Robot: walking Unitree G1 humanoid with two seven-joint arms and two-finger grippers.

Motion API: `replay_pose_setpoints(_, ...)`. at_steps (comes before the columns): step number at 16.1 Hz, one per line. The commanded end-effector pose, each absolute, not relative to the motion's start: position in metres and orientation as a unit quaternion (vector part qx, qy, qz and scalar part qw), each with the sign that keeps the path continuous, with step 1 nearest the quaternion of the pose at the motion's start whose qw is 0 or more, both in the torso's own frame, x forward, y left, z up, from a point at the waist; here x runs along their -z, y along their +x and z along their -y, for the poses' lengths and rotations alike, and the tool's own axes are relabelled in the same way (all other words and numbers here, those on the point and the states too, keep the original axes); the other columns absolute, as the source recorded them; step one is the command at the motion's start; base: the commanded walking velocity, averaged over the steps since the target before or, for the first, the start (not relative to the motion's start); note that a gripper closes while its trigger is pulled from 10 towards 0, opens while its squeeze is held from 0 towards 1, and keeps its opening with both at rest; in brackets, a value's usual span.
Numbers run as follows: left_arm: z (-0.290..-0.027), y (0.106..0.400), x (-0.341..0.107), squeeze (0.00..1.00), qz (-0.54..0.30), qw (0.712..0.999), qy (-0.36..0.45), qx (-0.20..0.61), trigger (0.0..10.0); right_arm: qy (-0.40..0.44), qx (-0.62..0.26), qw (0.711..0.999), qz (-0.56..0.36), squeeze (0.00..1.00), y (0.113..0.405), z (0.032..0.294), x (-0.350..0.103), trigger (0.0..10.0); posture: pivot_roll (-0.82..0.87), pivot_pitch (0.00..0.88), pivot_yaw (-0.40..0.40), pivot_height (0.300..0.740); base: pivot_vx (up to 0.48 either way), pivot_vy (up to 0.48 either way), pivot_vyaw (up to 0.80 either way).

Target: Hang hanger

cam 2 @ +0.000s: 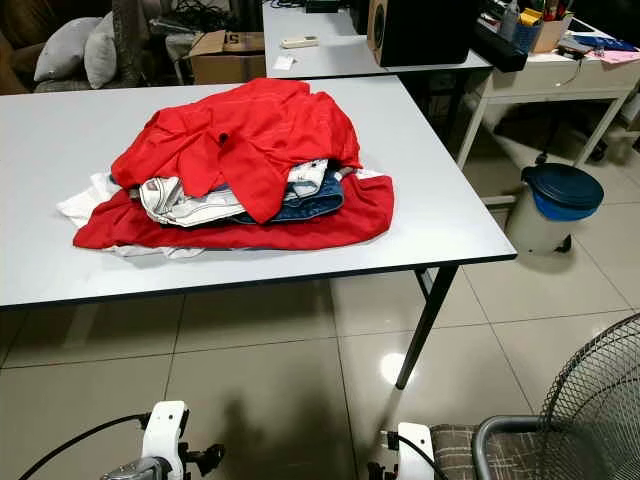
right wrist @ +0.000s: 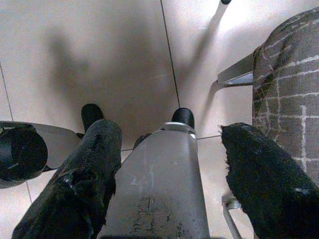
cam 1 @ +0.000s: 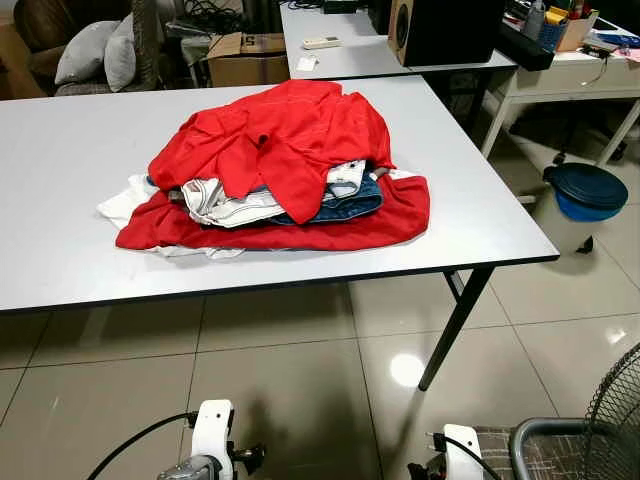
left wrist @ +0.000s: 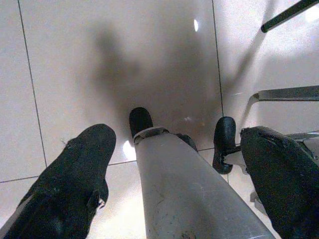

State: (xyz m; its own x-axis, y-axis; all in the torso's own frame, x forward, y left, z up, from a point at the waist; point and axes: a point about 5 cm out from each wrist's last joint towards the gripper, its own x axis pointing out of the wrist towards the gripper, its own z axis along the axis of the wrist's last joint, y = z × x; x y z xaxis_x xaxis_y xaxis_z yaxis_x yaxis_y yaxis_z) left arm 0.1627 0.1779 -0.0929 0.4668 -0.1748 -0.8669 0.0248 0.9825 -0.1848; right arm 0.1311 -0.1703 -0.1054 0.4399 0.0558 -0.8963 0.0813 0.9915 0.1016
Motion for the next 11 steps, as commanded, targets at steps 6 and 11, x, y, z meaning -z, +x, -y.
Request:
replay_pose_setpoints(6, -0.1488, 0.2033, 0.0779, 0.00, -0.535, 0.806, 0.188, 0.172, 10.0, 0.098, 0.152, 0.778, -0.602, 0.00, 0.0696, 0.1926, 0.1206, 10.0, -0.28, 0.000, 0.324, 0.740, 0.000, 0.000, 0.00)
replay_pose_setpoints(11, -0.1488, 0.2033, 0.0779, 0.00, -0.535, 0.806, 0.188, 0.172, 10.0, 0.098, 0.152, 0.778, -0.602, 0.00, 0.0696, 0.1926, 0.1206, 10.0, -0.28, 0.000, 0.324, 0.740, 0.000, 0.000, 0.00)
